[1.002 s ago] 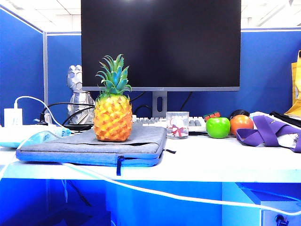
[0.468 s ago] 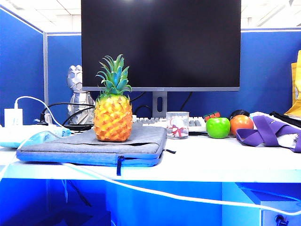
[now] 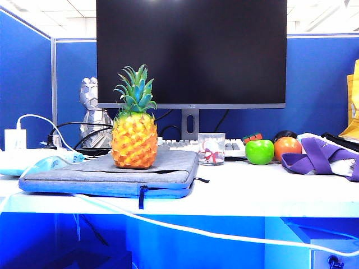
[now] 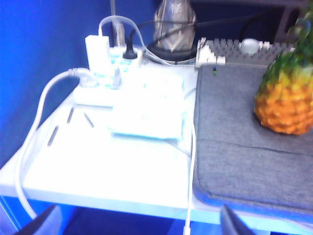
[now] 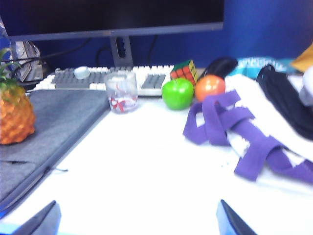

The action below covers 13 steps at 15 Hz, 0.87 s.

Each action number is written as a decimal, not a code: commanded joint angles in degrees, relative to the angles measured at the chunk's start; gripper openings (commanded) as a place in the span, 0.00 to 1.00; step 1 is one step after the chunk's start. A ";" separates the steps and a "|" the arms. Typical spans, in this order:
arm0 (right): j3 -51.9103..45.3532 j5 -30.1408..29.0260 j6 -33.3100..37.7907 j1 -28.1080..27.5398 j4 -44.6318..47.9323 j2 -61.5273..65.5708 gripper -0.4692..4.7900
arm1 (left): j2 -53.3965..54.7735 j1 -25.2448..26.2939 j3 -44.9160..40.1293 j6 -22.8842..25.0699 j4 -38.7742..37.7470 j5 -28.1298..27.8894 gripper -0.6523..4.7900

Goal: Pick up the pineapple and place it above the gray bag.

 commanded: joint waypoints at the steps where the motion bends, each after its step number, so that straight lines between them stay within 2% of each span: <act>1: 0.26 -0.46 2.34 0.04 -2.14 -0.04 0.88 | -0.07 -0.02 0.11 -0.39 -0.20 -0.20 0.77; 2: 0.26 -1.16 2.60 0.04 -3.06 -0.04 0.82 | -0.07 0.00 0.11 -0.37 -0.77 -0.20 0.61; 3: 0.24 -1.31 2.60 0.04 -3.93 -0.04 0.46 | -0.07 -0.02 0.11 -0.37 -1.60 0.04 0.45; 4: 0.20 -1.29 2.58 0.04 -4.17 -0.04 0.27 | -0.07 0.00 0.11 -0.37 -1.92 0.44 0.38; 5: -0.31 -1.33 2.58 0.04 -4.13 -0.04 0.08 | -0.07 0.00 0.11 -0.35 -2.29 1.38 0.26; 6: -0.98 -1.60 2.60 0.04 -4.28 -0.04 0.08 | -0.07 0.00 0.11 -0.31 -2.54 2.49 0.21; 9: -2.32 -2.99 3.69 0.07 -4.28 -0.04 0.08 | -0.07 0.02 0.11 0.11 -2.27 4.98 0.21; 13: -2.36 -4.07 3.50 0.07 -3.02 -0.04 0.08 | -0.07 0.02 0.11 0.09 -1.05 4.72 0.21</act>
